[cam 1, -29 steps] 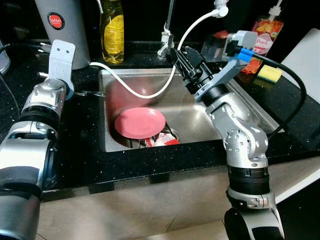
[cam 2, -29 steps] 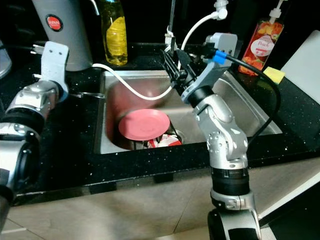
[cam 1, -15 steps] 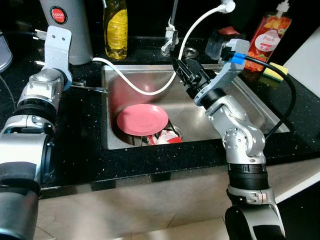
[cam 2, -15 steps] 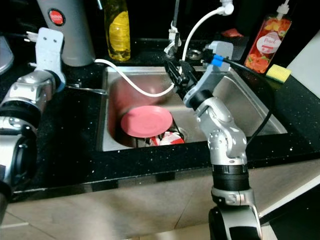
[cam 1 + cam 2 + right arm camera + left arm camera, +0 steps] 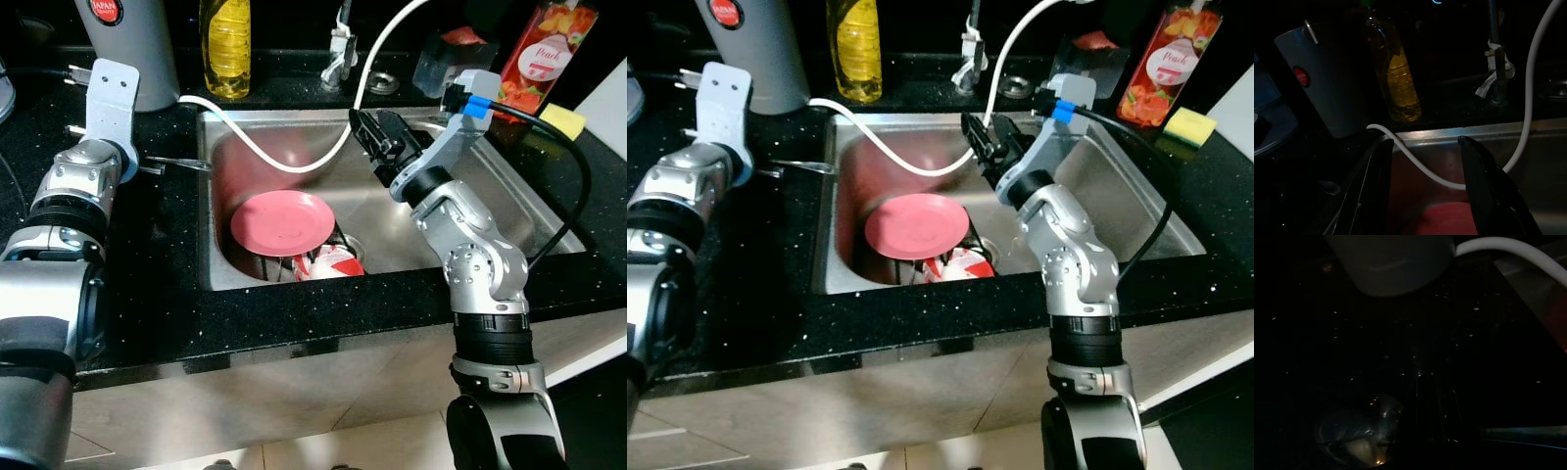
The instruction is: Kitchen organization
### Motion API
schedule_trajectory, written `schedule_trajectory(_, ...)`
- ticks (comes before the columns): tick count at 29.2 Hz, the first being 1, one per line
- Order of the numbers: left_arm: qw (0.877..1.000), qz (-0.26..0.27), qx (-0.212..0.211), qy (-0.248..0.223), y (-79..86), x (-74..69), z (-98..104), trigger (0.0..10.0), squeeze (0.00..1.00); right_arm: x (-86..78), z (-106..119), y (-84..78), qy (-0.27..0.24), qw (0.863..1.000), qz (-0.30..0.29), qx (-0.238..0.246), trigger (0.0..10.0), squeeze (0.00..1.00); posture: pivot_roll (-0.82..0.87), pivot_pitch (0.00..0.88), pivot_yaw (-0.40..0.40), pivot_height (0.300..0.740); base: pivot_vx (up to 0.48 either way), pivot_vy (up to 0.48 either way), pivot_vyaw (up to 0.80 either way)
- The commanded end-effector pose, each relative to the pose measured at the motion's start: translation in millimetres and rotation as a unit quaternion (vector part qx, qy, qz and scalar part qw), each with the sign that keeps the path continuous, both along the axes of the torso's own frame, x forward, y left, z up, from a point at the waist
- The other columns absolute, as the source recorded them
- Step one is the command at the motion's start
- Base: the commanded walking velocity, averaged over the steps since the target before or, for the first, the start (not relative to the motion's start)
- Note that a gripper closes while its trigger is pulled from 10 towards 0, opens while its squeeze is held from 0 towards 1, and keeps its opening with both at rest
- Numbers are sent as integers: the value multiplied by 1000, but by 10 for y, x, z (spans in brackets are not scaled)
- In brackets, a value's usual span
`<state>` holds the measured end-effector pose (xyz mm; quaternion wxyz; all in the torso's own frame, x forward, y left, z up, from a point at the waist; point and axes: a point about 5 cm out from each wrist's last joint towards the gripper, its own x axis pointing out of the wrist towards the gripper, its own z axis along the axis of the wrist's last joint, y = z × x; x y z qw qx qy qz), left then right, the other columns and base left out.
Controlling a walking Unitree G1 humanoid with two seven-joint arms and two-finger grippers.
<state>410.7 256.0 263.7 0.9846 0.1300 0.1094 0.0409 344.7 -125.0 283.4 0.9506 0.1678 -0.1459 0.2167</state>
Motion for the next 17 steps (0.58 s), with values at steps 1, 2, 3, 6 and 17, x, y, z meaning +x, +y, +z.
schedule_trajectory(1, 1000, 7, 2, 18, 100, -33, -3, 10000, 0, -17, 23, -59, -6, 1000, -13, 3, 10000, 0, 129, 143, -31, 740, 0, 0, 0)
schedule_trajectory(2, 1000, 12, 1, 26, 121, -42, -17, 10000, 0, -24, 21, -63, -6, 1000, -14, 3, 10000, 0, 126, 139, -25, 740, 0, 0, 0)
schedule_trajectory(3, 999, 17, 0, 31, 137, -49, -24, 10000, 0, -27, 20, -65, -6, 1000, -15, 3, 10000, 0, 126, 139, -25, 740, 0, 0, 0)
schedule_trajectory(6, 999, 31, -15, 41, 177, -69, -43, 10000, 0, -29, 18, -83, -6, 1000, -18, 3, 10000, 0, 128, 135, -23, 740, 0, 0, 0)
schedule_trajectory(17, 990, 75, -111, 40, 134, -127, 25, 10000, 0, -29, 19, -98, -9, 1000, -21, 1, 10000, 0, 133, 116, -23, 740, 0, 0, 0)
